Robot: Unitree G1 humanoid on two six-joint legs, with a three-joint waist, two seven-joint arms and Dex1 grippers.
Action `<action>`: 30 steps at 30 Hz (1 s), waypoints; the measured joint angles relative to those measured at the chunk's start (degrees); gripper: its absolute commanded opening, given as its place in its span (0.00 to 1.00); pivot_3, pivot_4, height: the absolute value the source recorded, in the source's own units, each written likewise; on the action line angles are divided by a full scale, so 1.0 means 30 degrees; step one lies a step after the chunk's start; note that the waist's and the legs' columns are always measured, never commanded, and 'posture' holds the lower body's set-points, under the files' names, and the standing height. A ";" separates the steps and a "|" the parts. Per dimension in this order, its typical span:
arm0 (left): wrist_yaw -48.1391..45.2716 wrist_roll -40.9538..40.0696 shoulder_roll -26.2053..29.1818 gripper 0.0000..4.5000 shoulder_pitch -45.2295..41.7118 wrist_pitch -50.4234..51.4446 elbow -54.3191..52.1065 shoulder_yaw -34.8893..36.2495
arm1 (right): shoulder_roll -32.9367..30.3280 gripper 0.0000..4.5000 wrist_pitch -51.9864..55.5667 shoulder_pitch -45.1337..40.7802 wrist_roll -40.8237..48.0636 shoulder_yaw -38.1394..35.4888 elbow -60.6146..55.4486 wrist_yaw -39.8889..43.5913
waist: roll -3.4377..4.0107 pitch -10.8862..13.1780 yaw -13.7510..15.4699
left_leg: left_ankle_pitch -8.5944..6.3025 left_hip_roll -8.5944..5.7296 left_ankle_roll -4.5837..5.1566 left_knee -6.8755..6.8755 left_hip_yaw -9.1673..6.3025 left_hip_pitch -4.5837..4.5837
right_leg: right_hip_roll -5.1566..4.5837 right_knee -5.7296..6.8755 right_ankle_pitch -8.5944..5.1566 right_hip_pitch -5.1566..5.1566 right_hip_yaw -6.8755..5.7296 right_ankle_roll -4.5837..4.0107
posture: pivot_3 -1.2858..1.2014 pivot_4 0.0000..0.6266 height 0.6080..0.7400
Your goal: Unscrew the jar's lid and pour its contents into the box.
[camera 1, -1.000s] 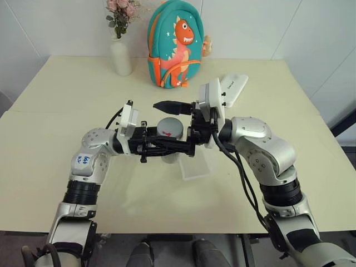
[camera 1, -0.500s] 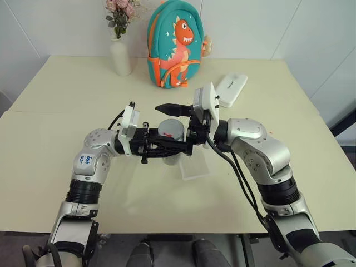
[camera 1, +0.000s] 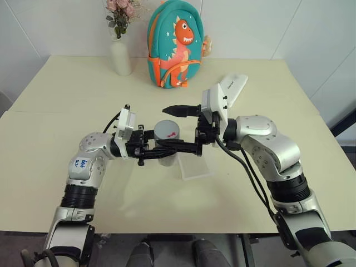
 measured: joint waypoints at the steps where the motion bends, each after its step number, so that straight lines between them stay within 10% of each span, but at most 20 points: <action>1: 0.0030 -0.0003 0.0019 0.44 0.0007 0.0000 -0.0007 0.0045 | -0.0229 0.99 0.0081 0.0125 0.0148 -0.0125 -0.0144 0.0016 | 0.0000 0.0000 0.0006 | 0.0000 0.0000 0.0000 0.0000 0.0000 -0.0002 | 0.0000 -0.0003 0.0000 0.0000 0.0000 0.0000 | 0.52 0.24 1.00; 15: -0.0475 -0.0033 0.0155 0.44 0.0459 -0.0425 -0.0017 0.0237 | -0.2161 0.99 0.2203 0.1623 0.2317 -0.2266 -0.2352 -0.0076 | 0.0000 0.0001 -0.0003 | 0.0000 -0.0002 0.0000 0.0000 0.0001 -0.0004 | 0.0001 -0.0007 0.0000 0.0001 0.0003 0.0000 | 0.52 0.24 1.00; 30: -0.1094 -0.0012 -0.0513 0.44 -0.0370 -0.0790 0.0875 -0.0458 | 0.1329 0.99 0.1784 0.0644 0.1452 0.0059 -0.1484 -0.1363 | 0.0001 0.0001 0.0009 | 0.0000 -0.0003 0.0000 0.0005 -0.0006 -0.0011 | 0.0000 -0.0004 0.0000 -0.0002 -0.0003 0.0000 | 0.52 0.24 1.00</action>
